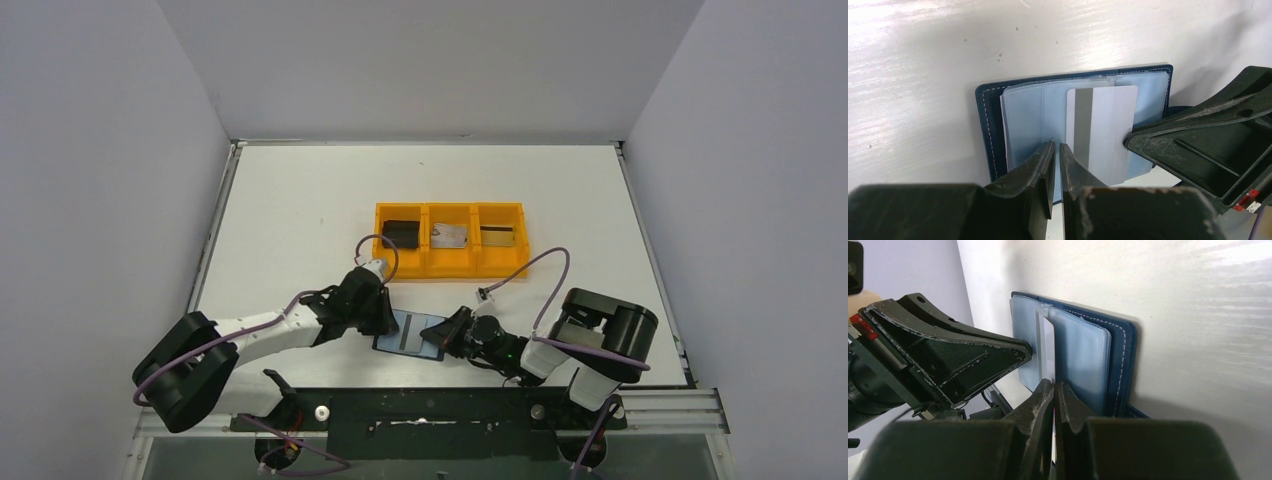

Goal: Take the credit cards out of the card holder

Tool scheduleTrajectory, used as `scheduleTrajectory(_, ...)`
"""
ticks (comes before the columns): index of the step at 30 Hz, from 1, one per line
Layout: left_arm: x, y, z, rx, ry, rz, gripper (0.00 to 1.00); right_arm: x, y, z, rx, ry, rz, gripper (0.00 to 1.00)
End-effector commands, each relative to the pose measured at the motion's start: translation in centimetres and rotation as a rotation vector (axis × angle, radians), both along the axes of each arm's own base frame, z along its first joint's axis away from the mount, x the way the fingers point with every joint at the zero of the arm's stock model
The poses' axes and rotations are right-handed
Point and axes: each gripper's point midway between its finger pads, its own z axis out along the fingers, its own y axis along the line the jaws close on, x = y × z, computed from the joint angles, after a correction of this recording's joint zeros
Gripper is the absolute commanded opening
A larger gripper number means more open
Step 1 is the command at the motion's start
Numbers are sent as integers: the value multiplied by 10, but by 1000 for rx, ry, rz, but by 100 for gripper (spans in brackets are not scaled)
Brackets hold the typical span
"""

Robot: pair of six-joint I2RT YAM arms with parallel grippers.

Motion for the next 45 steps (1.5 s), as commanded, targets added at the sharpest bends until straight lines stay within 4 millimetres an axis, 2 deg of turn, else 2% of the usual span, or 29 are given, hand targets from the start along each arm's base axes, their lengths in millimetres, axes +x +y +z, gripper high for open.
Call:
scheduleTrajectory(1, -11, 20, -12, 83, 25, -3, 10, 1, -8, 0, 10, -4, -36, 0)
scheduleTrajectory(5, -12, 19, -12, 73, 23, -11, 10, 1, -13, 1, 3, -14, -45, 11)
scheduleTrajectory(7, -11, 18, -11, 72, 24, -13, 10, 1, -13, -7, -37, 1, -48, 17)
scheduleTrajectory(15, -11, 16, -10, 67, 26, -21, 10, 4, -5, -7, -41, -8, -33, 24)
scheduleTrajectory(20, -11, 17, -11, 70, 28, -18, 10, 4, -6, -8, -46, -8, -33, 10)
scheduleTrajectory(24, -9, 19, -6, 74, 15, -1, 9, 3, -17, -5, -57, -11, -61, 0)
scheduleTrajectory(28, -3, 17, 14, 24, -56, 16, 9, 3, -33, -12, -183, 1, -79, 0)
scheduleTrajectory(33, 3, 17, 40, -22, -125, 30, 12, 6, -46, 10, -248, -66, -91, 0)
scheduleTrajectory(39, 9, 19, 65, -52, -194, 47, 18, 5, -55, 39, -229, -131, -89, 0)
scheduleTrajectory(45, 10, 26, 71, -32, -207, 58, 22, 3, -66, 54, -231, -144, -102, 0)
